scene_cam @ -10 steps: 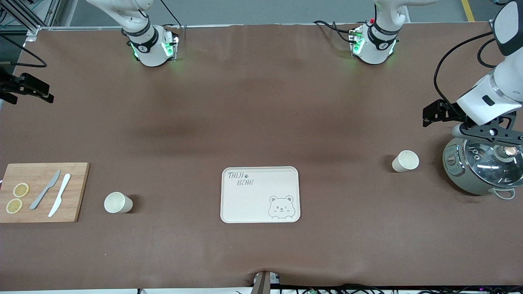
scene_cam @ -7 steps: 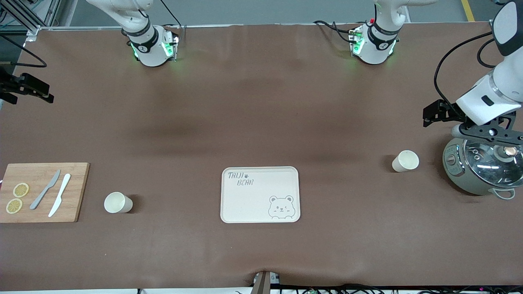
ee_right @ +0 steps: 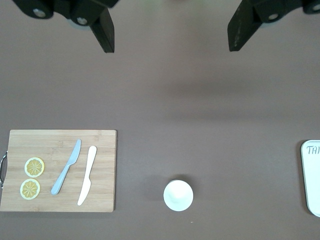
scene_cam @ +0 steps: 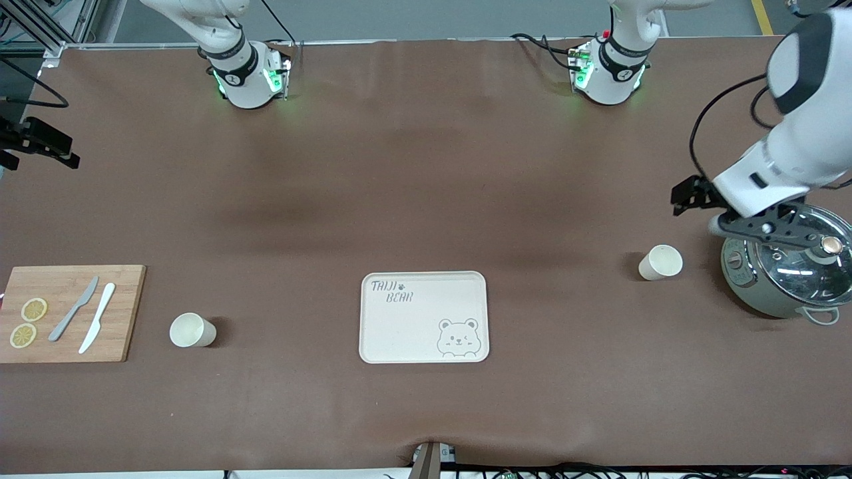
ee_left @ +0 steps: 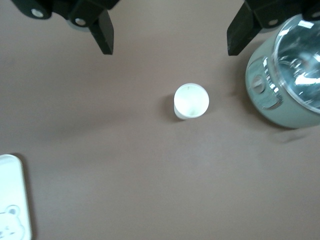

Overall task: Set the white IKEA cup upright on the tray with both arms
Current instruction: 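Move the left gripper toward the white cup beside the steel pot, then lower the left gripper around the cup rim and close it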

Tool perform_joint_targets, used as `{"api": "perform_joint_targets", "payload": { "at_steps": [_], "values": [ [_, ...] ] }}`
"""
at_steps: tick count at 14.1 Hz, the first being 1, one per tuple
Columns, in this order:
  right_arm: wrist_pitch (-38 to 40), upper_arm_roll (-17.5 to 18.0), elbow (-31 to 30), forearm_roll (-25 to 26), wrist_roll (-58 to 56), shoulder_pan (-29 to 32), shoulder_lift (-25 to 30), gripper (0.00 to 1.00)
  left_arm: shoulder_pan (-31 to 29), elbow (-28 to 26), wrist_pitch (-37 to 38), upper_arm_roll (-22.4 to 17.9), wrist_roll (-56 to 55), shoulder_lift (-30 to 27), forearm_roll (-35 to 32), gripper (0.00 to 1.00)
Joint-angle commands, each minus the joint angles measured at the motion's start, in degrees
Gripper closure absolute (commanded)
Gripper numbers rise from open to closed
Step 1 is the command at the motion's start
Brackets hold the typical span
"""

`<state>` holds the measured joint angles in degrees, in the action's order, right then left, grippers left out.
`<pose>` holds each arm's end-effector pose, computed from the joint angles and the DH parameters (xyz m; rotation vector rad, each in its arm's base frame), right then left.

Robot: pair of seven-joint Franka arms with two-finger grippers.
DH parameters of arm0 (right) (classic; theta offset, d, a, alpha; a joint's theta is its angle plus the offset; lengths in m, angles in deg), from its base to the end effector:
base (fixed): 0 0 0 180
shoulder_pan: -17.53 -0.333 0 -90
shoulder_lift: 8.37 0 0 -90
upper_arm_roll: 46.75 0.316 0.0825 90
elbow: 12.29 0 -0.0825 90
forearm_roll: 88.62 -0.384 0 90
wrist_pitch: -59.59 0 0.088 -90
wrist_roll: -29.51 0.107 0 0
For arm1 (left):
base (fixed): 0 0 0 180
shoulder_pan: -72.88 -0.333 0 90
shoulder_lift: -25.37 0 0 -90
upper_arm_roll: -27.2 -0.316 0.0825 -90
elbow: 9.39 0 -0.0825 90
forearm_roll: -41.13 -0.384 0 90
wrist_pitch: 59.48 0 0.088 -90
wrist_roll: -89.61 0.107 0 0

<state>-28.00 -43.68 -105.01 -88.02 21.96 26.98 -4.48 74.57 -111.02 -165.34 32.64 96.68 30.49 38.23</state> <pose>0.5255 -0.0589 0.6353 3.1299 0.0312 -0.0364 0.5843 -0.0674 0.5006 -3.0749 0.4047 0.0234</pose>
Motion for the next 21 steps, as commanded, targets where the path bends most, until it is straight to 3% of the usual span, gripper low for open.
{"api": "perform_joint_targets", "payload": {
  "at_steps": [1, 4, 8, 14, 21],
  "values": [
    [0.31, 0.62, 0.96, -0.42, 0.26, 1.01, -0.28, 0.00, -2.29, -15.93, -14.15, 0.28, -0.13, -4.15, -0.97, 0.00],
    [0.22, 0.62, 1.39, -1.03, -0.01, 1.01, -0.28, 0.00, -4.92, -22.98, -23.40, 0.28, 2.58, -1.79, -0.97, 0.00],
    [0.22, 0.53, 2.97, -0.86, -0.27, 1.36, -1.95, 0.00, -9.94, -26.60, -31.22, 0.28, 9.79, 2.95, -0.97, 0.00],
    [0.04, 0.27, 6.22, -0.77, 0.00, 2.32, -5.37, 0.00, -12.23, -27.40, -43.18, 0.28, 13.32, 10.95, -0.97, 0.00],
    [0.48, 0.27, 8.25, -0.95, 0.34, 3.21, -6.96, 0.00, -12.41, -27.31, -46.63, 0.28, 13.50, 13.16, -1.23, 0.00]
  ]
}}
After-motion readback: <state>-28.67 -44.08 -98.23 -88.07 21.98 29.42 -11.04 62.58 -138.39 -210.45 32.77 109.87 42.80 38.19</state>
